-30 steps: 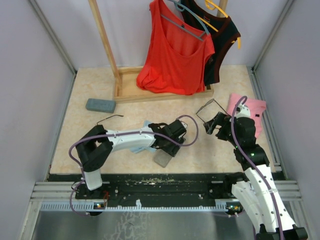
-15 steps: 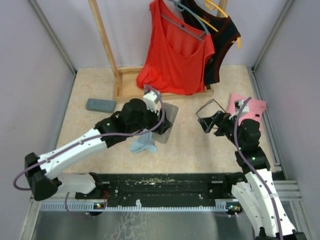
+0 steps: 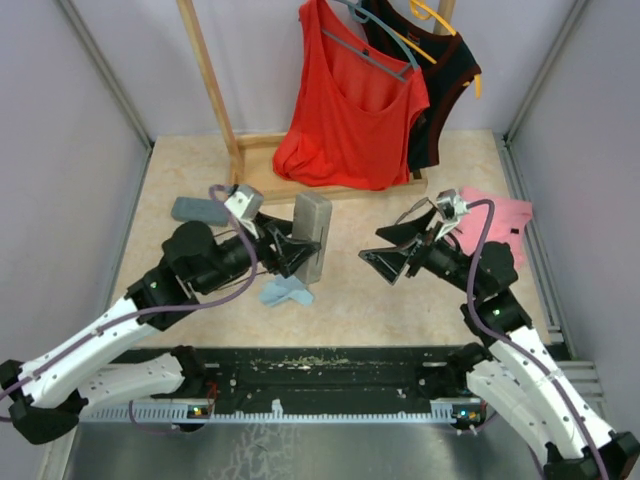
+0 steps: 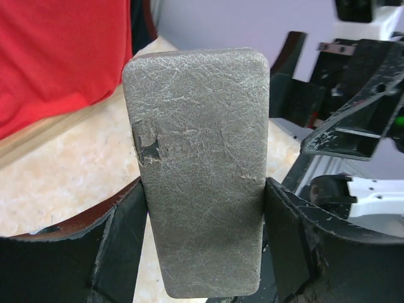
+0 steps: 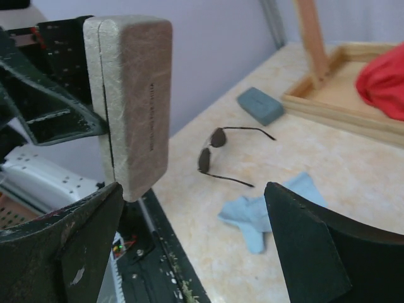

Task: Organize the sunglasses
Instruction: Open the sunglasses case at the center of the board.

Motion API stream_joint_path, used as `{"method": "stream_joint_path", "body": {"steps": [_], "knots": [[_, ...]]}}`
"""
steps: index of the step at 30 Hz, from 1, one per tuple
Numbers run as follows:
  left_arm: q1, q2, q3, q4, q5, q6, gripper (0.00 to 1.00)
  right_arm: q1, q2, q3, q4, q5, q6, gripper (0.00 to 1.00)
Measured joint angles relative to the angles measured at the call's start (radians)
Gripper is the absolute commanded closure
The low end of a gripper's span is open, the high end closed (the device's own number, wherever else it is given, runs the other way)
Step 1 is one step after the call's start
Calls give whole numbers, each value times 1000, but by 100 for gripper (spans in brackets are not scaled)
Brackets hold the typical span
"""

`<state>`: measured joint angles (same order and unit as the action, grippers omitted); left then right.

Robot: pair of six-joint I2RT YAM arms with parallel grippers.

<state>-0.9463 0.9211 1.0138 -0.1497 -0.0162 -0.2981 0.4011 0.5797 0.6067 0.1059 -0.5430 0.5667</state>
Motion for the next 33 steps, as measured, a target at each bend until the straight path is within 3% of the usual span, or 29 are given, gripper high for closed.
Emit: {"method": "stream_joint_path", "body": {"steps": [7,9,19,33], "knots": [[0,-132,-37,107,150,72,90,163,79,3,262,-75,-28,6],[0,-133,-31,130,198,93,99,200,102,5,326,-87,-42,6],[0,-132,-26,205,408,145,100,344,224,54,600,-186,-107,6],[0,-75,-17,352,678,165,100,446,208,95,605,-168,-172,6]]}}
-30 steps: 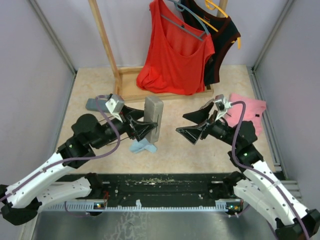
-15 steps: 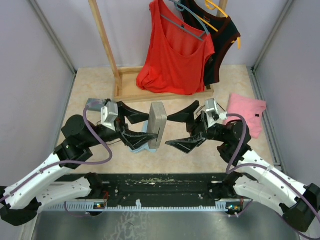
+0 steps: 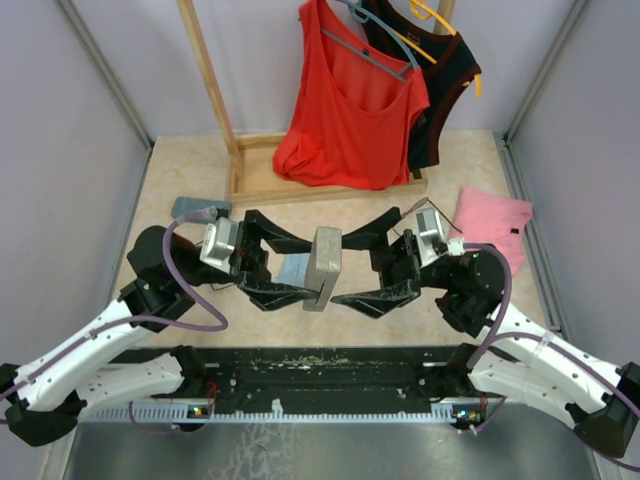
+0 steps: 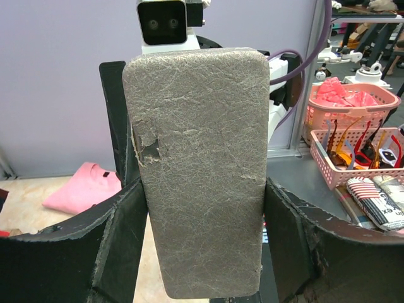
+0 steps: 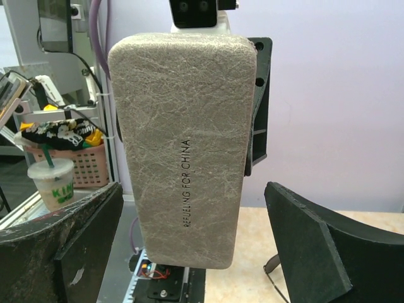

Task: Organize the sunglasses
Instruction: Open the sunglasses case at the center of the board.

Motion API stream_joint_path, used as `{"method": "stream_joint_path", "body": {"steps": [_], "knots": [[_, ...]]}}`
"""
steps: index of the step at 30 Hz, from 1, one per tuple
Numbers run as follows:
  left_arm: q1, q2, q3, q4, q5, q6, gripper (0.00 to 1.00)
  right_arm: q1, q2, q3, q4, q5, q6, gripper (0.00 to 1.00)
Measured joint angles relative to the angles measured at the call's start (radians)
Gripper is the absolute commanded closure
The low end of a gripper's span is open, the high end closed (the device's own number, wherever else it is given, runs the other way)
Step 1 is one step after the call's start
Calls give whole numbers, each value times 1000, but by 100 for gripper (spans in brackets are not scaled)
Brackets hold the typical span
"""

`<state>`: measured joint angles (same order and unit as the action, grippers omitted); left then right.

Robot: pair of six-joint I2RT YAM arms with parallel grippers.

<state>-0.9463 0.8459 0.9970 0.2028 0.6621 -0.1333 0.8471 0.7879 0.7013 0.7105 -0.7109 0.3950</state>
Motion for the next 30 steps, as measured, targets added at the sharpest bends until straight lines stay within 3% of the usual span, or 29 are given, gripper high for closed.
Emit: {"method": "stream_joint_path", "body": {"steps": [15,24,30], "knots": [[0,36,7,28,35,10,100,23,-19,-1,-41,10,-2,6],[0,36,7,29,27,25,100,35,-18,-1,-76,31,-10,13],[0,35,7,29,26,27,100,48,5,-1,-78,33,-10,24]]}}
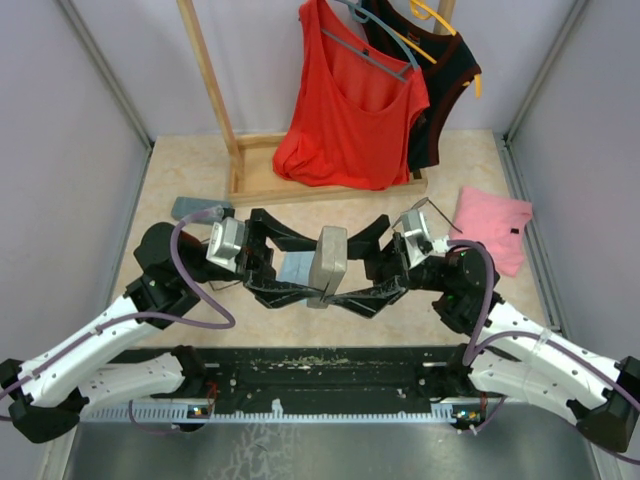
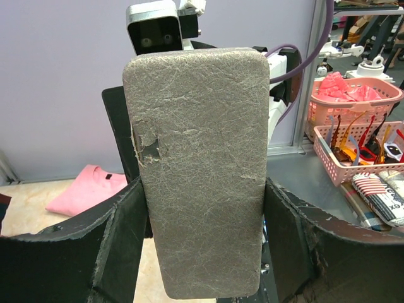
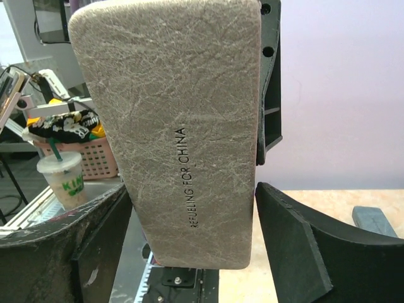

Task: Organize the sunglasses
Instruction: Open the sunglasses case at the center of the board.

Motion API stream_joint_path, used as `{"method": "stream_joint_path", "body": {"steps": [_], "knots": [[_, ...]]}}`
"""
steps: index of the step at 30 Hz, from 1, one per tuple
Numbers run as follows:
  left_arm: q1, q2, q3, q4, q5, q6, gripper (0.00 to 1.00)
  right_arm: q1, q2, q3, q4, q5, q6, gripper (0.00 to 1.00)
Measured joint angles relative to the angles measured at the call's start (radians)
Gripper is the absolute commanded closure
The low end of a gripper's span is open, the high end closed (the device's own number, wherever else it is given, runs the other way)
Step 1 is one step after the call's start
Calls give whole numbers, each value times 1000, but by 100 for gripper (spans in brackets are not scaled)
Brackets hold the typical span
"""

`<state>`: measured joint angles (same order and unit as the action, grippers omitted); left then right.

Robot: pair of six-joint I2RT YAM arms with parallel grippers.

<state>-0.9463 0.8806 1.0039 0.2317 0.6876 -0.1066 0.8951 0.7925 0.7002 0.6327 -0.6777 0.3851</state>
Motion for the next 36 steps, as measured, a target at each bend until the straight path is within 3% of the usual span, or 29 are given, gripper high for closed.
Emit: {"method": "stream_joint_path", "body": {"steps": [4,16,25,31,33,36], "knots": [[0,-2,0,0,-5,3,100,3,3,0,-5,4,-1,37],[1,-27,0,-56,-78,38,100,12,-21,0,-74,97,-45,100],[12,-25,26,-160,-313,87,100,18,-32,16,-223,378,-68,100],[24,50,80,-215,-533,133,100,19,24,86,-371,652,-45,100],[28,69,82,-228,-596,139,94,19,51,113,-425,716,-35,100],[33,88,82,-253,-670,142,71,23,84,143,-485,795,-20,100]]}}
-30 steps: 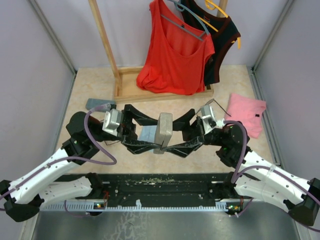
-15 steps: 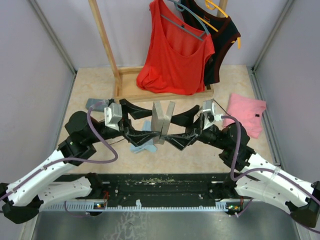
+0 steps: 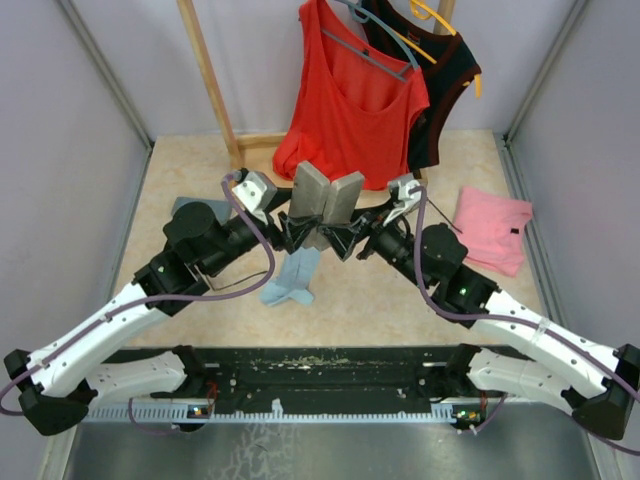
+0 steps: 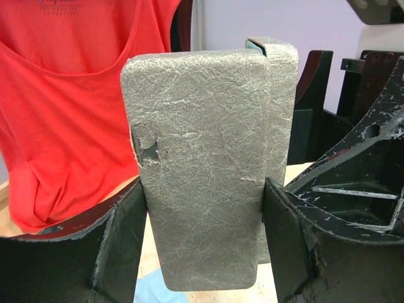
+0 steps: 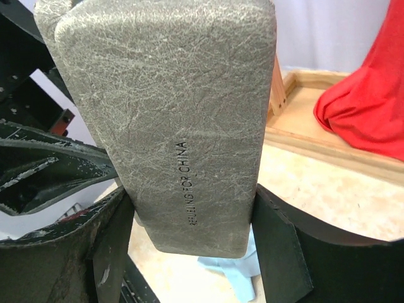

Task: Organize the sunglasses
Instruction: Open the sunglasses case at the center of the board, then place the sunglasses case at the center of the board.

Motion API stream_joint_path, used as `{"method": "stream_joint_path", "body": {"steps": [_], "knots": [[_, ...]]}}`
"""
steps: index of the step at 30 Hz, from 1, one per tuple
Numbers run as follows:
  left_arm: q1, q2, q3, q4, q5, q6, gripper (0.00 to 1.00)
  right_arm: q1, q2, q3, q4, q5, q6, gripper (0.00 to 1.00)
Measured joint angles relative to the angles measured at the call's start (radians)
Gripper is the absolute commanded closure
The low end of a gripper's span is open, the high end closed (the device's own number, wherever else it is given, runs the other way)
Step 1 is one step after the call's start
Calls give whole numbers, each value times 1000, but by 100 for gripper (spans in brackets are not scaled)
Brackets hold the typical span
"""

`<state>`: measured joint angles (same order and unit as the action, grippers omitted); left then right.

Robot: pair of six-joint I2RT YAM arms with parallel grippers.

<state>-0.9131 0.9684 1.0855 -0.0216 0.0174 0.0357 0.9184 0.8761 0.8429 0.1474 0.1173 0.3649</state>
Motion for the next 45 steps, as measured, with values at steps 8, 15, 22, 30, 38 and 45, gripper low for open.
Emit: {"method": "stream_joint_path", "body": {"steps": [8,15,22,30,38,45], "knots": [[-1,-1,0,-30,-29,-12,40,13,10,2,-18,34,9,100],[-10,-29,0,-47,-8,-40,8,9,-20,-43,24,32,-32,100],[-27,-99,1,-46,63,-77,0,-7,-52,-116,-18,95,-121,100],[-27,-158,0,-79,46,-95,0,-7,-190,-202,18,11,-354,100],[-27,-239,-17,-102,-42,-128,3,-7,-274,-326,171,-138,-618,100],[-27,-227,2,-175,-154,-229,5,-7,-246,-378,233,-235,-958,100]]}}
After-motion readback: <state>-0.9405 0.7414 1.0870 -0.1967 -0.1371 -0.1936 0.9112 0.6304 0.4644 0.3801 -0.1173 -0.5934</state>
